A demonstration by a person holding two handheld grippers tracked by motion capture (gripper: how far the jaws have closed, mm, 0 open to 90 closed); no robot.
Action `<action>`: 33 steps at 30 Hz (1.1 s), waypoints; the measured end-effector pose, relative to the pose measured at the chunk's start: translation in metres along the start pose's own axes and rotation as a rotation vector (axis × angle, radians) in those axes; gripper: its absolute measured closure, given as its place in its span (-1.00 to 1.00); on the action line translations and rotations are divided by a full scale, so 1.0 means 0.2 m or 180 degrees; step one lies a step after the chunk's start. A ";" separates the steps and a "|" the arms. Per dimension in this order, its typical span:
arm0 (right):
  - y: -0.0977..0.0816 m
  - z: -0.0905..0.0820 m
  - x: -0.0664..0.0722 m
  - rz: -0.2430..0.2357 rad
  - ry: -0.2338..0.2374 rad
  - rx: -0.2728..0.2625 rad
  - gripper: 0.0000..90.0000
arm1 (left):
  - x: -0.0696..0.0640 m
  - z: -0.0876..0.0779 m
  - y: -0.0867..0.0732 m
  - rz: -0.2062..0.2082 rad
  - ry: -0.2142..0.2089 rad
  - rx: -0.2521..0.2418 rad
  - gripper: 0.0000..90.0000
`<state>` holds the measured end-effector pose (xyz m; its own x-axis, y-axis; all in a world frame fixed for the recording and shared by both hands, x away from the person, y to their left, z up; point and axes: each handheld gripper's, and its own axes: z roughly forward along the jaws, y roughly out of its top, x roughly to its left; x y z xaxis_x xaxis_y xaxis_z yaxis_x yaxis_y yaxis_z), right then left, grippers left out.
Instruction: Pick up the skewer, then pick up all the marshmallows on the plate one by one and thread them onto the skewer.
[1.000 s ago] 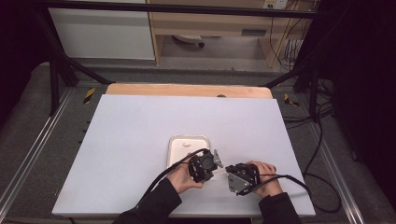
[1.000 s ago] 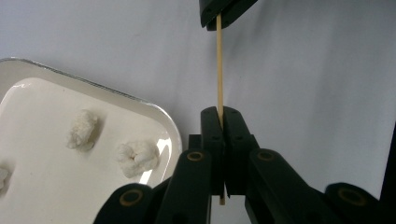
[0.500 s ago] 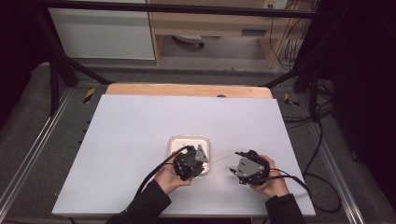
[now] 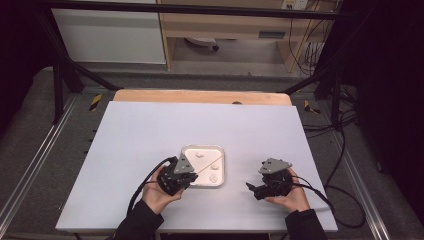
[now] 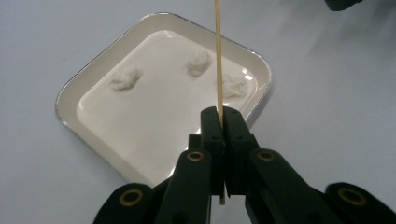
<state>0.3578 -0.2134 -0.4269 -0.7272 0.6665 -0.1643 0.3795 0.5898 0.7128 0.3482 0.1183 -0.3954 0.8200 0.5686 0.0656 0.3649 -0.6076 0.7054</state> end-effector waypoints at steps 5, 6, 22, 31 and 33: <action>0.02 0.00 -0.01 0.0388 0.0146 -0.0070 -0.92 | 0.03 -0.06 -0.09 -0.0174 0.0081 -0.0156 0.97; 0.02 0.00 -0.01 0.0434 0.0158 -0.0084 -0.94 | 0.04 -0.07 -0.10 -0.0191 0.0094 -0.0182 0.97; 0.17 0.07 0.04 0.0776 0.0357 -0.0206 -0.98 | 0.11 -0.17 -0.31 -0.0535 0.0266 -0.0506 0.97; 0.28 0.14 0.08 0.0795 0.0397 -0.0241 -0.97 | 0.10 -0.19 -0.35 -0.0536 0.0272 -0.0621 0.97; 0.31 0.16 0.09 0.0764 0.0402 -0.0249 -0.96 | 0.10 -0.20 -0.36 -0.0543 0.0292 -0.0652 0.97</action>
<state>0.3864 -0.1507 -0.4068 -0.6893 0.7178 0.0984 0.5077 0.3817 0.7723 0.3209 0.1963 -0.4171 0.7077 0.7065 -0.0093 0.3898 -0.3794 0.8391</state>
